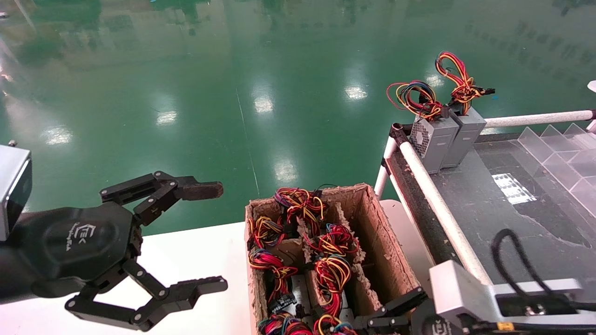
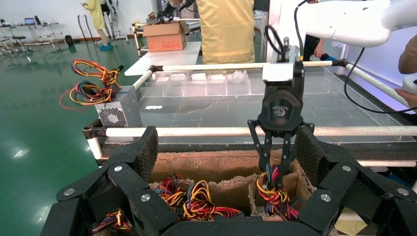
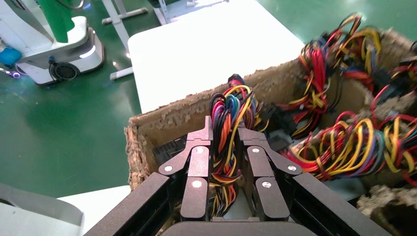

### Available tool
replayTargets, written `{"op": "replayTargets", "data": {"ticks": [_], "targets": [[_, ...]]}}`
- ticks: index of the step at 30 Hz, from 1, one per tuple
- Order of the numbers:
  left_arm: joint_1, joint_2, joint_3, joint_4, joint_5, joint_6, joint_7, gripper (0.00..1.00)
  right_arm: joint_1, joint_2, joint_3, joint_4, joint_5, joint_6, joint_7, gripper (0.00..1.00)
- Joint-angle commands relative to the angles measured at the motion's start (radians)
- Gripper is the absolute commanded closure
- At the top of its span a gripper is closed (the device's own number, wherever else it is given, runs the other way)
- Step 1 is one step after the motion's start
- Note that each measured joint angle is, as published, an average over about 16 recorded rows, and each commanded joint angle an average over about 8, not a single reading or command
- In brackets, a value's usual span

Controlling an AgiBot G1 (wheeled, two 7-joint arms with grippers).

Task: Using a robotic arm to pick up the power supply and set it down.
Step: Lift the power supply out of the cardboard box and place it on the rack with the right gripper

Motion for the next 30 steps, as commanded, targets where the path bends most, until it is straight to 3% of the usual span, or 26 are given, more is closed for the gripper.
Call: {"op": "replayTargets", "data": {"ticks": [1, 9, 19, 30], "targets": [[0.0, 0.0, 0.0, 0.0, 0.0, 0.0, 0.0, 0.0, 0.0, 0.007, 0.009, 0.002, 0.017, -0.004, -0.007, 1.0], [0.0, 0.0, 0.0, 0.0, 0.0, 0.0, 0.0, 0.0, 0.009, 0.058, 0.075, -0.006, 0.103, 0.002, -0.043, 1.0], [0.0, 0.0, 0.0, 0.0, 0.0, 0.0, 0.0, 0.0, 0.041, 0.127, 0.202, -0.006, 0.213, 0.034, -0.169, 1.0], [0.0, 0.0, 0.0, 0.0, 0.0, 0.0, 0.0, 0.0, 0.113, 0.175, 0.288, -0.064, 0.191, 0.143, -0.253, 1.0]]}}
